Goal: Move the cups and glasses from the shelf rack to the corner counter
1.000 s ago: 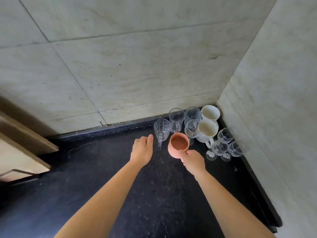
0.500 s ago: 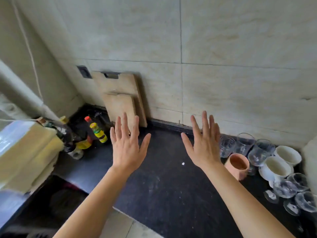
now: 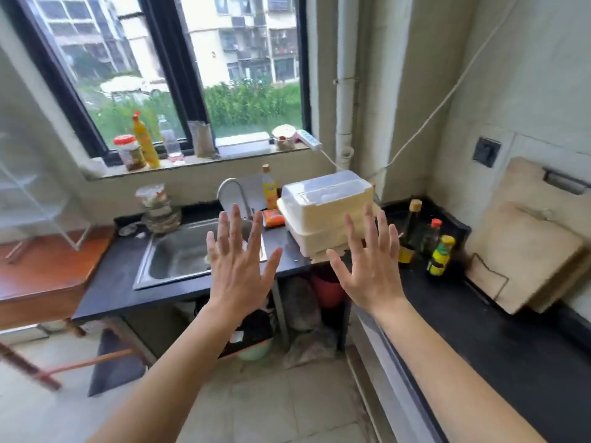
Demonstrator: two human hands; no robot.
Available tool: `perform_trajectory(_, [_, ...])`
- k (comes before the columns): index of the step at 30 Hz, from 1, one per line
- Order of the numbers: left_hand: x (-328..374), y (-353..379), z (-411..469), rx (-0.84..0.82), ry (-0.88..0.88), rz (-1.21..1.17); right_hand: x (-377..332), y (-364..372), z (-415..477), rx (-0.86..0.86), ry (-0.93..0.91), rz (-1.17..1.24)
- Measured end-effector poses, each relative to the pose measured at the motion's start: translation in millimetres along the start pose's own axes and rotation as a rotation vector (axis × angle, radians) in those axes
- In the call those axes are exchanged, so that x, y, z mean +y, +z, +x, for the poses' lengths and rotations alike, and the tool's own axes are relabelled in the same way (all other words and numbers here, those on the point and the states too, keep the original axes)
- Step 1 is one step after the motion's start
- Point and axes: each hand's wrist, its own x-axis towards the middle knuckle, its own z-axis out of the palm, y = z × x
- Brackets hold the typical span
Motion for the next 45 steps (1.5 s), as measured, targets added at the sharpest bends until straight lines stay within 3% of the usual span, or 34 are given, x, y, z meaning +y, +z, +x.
perform_trajectory(9, [-318.5,-98.4,-23.0,0.073,-0.332,0.184,-292.1,164.9,127.5,-0.031,-0.34,0.134])
perform_trajectory(14, [-426.4,-125.9,-36.5,0.065,-0.484,0.232,-415.3,228.4,154.9,-0.091,-0.499,0.236])
perform_trajectory(19, [-516.9,-122.6,-38.7,0.031,-0.593,0.301,-493.3,294.5,186.7,-0.125,-0.583,0.302])
perform_trajectory(29, [-704.6,-124.6,78.2,0.099,-0.65,0.374,-624.1,424.9,349.3,-0.104,-0.599,0.413])
perform_trajectory(35, [-804.0,-152.6,150.0,0.16,-0.63,0.374,-723.2,461.2,459.3,-0.071,-0.638,0.477])
perform_trajectory(41, [-912.0,-178.4,194.1,0.225,-0.576,0.383,-829.3,487.3,512.2,-0.067,-0.714,0.508])
perform_trajectory(45, [-997.7,-184.5,224.5,0.3,-0.559,0.308,-892.0,500.8,548.7,-0.043,-0.664,0.568])
